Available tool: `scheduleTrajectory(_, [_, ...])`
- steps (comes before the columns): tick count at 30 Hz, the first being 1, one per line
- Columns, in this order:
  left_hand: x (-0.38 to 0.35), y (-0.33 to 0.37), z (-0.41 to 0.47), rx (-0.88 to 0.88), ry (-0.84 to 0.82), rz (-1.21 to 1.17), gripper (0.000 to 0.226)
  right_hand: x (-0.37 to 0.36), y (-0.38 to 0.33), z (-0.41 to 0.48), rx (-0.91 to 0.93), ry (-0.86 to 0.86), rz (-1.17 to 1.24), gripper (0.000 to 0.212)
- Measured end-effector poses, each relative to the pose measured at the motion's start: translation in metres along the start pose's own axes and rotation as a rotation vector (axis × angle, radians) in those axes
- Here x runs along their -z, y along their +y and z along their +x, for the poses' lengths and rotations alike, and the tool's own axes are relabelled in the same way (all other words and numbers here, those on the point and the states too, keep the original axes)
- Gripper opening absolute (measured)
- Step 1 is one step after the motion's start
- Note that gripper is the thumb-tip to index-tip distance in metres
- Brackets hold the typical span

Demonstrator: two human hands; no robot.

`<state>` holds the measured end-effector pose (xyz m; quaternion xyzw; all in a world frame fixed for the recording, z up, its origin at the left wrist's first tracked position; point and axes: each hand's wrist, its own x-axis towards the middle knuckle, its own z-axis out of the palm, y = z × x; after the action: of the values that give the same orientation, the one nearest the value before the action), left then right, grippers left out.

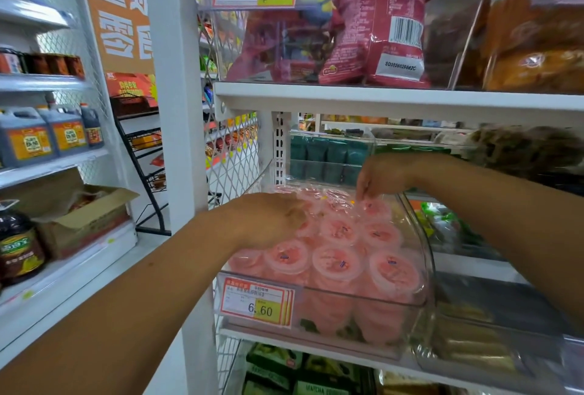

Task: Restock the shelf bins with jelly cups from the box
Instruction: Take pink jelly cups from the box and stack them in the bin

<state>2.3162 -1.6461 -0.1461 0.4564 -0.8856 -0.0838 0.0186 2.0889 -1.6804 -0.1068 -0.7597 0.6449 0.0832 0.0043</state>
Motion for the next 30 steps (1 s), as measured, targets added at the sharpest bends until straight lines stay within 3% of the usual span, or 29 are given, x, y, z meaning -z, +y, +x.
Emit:
scheduleTrajectory(4, [-0.001, 0.001, 0.000, 0.014, 0.015, -0.022, 0.048, -0.008, 0.002, -0.001, 0.016, -0.006, 0.039, 0.028])
scheduleTrajectory(7, [0.001, 0.002, -0.006, -0.011, 0.084, -0.066, 0.047, -0.005, 0.005, -0.013, 0.029, 0.089, 0.163, 0.029])
scheduleTrajectory(10, [0.003, 0.007, -0.018, -0.042, 0.227, -0.069, 0.048, -0.002, 0.003, -0.042, 0.085, 0.258, 0.344, 0.029])
scheduleTrajectory(14, [-0.008, 0.028, -0.056, -0.223, 0.583, -0.060, 0.048, -0.014, -0.007, -0.110, 0.150, 0.507, 0.547, 0.025])
scheduleTrajectory(17, [-0.039, 0.049, -0.094, -0.388, 0.636, -0.108, 0.047, -0.044, -0.020, -0.174, 0.167, 0.519, 0.754, 0.025])
scheduleTrajectory(19, [-0.074, 0.061, -0.115, -0.462, 0.591, -0.159, 0.043, -0.073, -0.029, -0.215, 0.206, 0.419, 0.962, 0.026])
scheduleTrajectory(21, [-0.117, 0.074, -0.130, -0.471, 0.449, -0.231, 0.038, -0.112, -0.031, -0.240, 0.225, 0.191, 1.066, 0.028])
scheduleTrajectory(24, [-0.200, 0.088, -0.139, -0.326, 0.059, -0.246, 0.035, -0.198, -0.029, -0.252, 0.205, -0.333, 1.060, 0.027])
scheduleTrajectory(26, [-0.263, 0.091, -0.141, -0.238, -0.204, -0.270, 0.034, -0.273, -0.032, -0.251, 0.115, -0.564, 1.075, 0.026])
scheduleTrajectory(30, [-0.366, 0.091, -0.139, -0.103, -0.470, -0.437, 0.027, -0.418, -0.048, -0.254, -0.202, -0.700, 1.318, 0.021])
